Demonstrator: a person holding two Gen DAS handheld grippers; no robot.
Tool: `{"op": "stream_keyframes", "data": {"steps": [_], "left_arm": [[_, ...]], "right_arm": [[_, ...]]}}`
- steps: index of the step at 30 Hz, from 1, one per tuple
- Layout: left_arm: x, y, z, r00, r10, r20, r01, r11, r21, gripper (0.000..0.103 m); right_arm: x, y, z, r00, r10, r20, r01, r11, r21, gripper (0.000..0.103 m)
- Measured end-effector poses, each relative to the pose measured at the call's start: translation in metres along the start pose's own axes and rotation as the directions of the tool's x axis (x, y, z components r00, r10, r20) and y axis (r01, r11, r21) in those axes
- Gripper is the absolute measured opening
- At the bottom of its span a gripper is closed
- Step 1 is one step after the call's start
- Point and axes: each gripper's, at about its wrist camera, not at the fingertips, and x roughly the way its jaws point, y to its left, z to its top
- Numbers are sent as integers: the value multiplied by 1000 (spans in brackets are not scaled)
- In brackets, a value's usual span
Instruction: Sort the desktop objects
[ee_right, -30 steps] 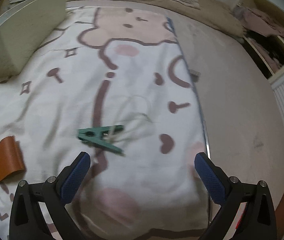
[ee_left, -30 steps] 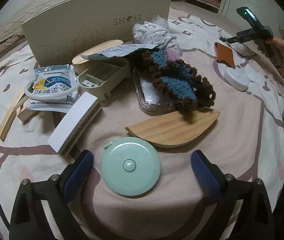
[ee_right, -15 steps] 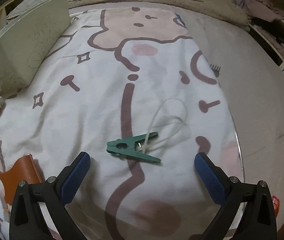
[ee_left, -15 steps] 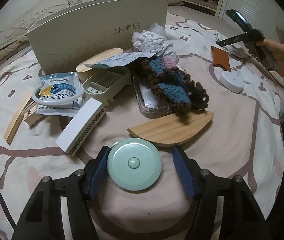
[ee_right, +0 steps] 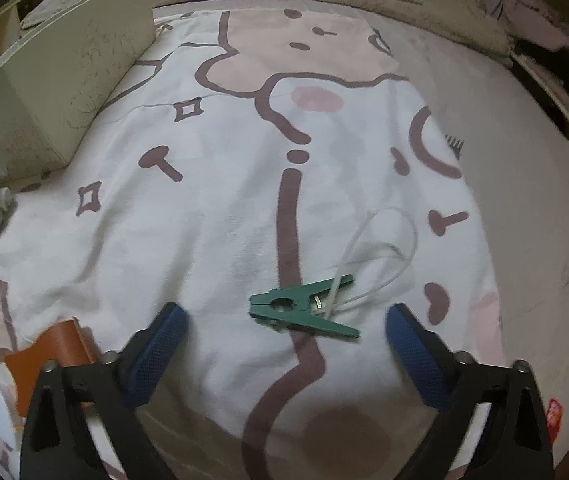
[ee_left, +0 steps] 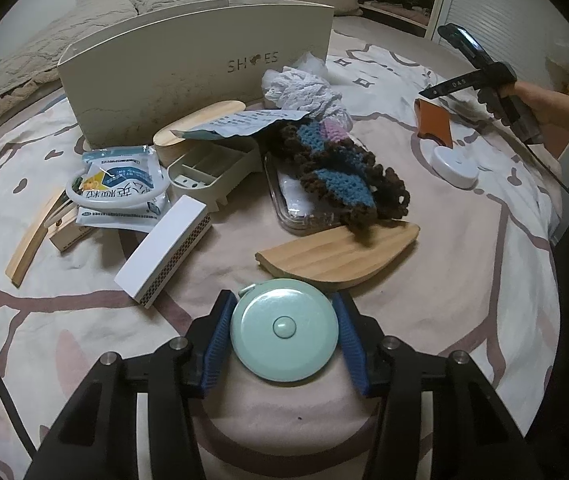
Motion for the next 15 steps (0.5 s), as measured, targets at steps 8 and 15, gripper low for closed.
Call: {"op": "stream_keyframes", "data": {"steps": [8,15], "left_arm": [[-1,2,-3,1000,-3,1,3,1000,-3,50],[-1,2,-3,1000,-1,0,1,1000,-3,50]], "right_arm": [[-2,0,2,999,21,-30,-21,1000,19,51],[-3,5,4,999,5,-37,-5,1000,3,43]]}}
